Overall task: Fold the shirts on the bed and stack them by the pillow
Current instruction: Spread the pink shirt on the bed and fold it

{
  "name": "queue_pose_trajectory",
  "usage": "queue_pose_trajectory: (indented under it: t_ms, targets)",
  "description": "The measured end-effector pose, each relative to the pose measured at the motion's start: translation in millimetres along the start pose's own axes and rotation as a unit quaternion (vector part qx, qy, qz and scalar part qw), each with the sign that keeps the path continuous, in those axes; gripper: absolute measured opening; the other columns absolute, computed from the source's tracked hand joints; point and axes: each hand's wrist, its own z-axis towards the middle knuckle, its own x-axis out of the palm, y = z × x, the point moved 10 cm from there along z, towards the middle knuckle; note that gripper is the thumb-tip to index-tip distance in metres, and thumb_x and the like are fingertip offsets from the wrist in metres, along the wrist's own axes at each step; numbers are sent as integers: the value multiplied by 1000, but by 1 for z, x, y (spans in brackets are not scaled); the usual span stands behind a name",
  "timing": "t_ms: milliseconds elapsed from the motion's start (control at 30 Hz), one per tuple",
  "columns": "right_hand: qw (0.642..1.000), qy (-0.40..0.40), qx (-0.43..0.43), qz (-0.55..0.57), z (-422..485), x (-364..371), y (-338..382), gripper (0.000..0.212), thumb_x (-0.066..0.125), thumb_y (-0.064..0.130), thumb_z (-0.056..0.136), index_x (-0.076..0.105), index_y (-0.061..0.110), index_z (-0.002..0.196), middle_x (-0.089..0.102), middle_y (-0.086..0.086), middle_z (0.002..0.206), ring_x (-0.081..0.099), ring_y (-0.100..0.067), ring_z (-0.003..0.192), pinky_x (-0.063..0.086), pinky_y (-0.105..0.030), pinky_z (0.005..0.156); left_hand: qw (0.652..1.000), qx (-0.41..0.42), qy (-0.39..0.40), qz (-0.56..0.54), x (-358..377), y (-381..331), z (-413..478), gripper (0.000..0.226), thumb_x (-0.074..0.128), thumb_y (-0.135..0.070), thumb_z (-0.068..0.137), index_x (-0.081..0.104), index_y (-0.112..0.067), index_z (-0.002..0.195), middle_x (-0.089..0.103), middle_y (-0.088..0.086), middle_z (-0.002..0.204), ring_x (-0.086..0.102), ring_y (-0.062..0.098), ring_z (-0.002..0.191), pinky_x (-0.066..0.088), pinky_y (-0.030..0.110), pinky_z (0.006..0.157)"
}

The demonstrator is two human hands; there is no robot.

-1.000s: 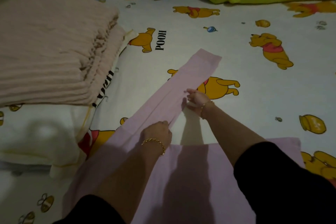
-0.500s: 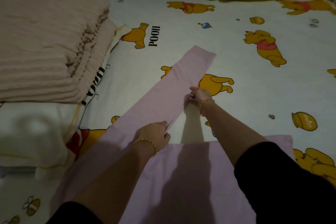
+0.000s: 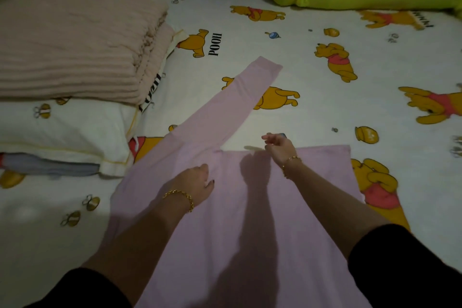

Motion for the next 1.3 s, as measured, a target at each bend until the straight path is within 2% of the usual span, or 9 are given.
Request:
queue_pose_trajectory:
  t_ms: [100,300,500,633,767,933,1033,1167,1300]
  targets:
    - [999,21,-20,-37,-71,-9,-9,30,48,-8,84,66,10,100,63,-1,97,57,-15,91,44,-22,82,1000,-1,0,-8,8,0,-57,21,50,-35,92,39,-18,87,47,-3,76,48,18,69,32,27,58]
    - [988,94,-19,-120,-217,-14,-64,27,53,-5,84,66,19,90,65,4,94,58,-13,83,43,-17,77,1000,6,24,-11,53,7,-177,19,52,-36,89,42,-20,84,45,-8,67,51,18,64,37,28,55]
    - [978,110,11,-175,-335,-21,-143,17,56,4,87,68,15,89,68,-2,93,62,-20,88,51,-28,83,998,17,66,9,107,13,-290,16,55,-31,88,43,-20,86,52,-5,78,54,21,78,33,28,63]
    - [962,122,-15,-244,-391,-14,-177,13,59,5,81,66,11,89,67,-8,88,57,-21,81,44,-24,72,995,19,99,1,140,23,-349,14,57,-26,86,49,-16,90,57,-1,86,54,22,83,37,28,67]
    - [890,145,-110,-417,-426,3,-201,35,67,18,72,56,12,104,55,-6,101,50,-26,97,41,-33,77,992,47,119,7,163,32,-386,26,62,-22,70,43,-20,87,49,-5,89,48,19,86,34,30,72]
    - [792,67,-154,-587,-432,7,-218,36,60,17,73,50,12,107,50,-7,107,48,-31,99,38,-40,77,970,97,120,186,183,56,-399,54,67,-29,57,42,-20,104,40,-1,107,44,20,98,37,33,85]
    - [763,1,-147,-629,-422,-2,-226,36,67,7,63,57,7,98,55,-14,95,53,-34,87,41,-41,68,967,130,63,210,182,61,-397,61,72,-26,46,52,-16,103,50,6,102,52,26,89,44,38,81]
    - [739,-32,-153,-655,-413,-11,-225,27,68,2,65,59,5,90,56,-16,85,54,-33,77,42,-40,63,962,177,-2,209,174,52,-390,61,77,-5,41,56,-11,98,54,9,88,55,26,72,48,32,59]
    - [736,-4,-105,-669,-403,-30,-236,26,46,11,89,54,15,113,55,-10,110,51,-32,101,39,-41,80,980,154,-37,122,159,60,-378,48,72,13,47,53,-11,84,56,8,75,56,27,63,47,31,47]
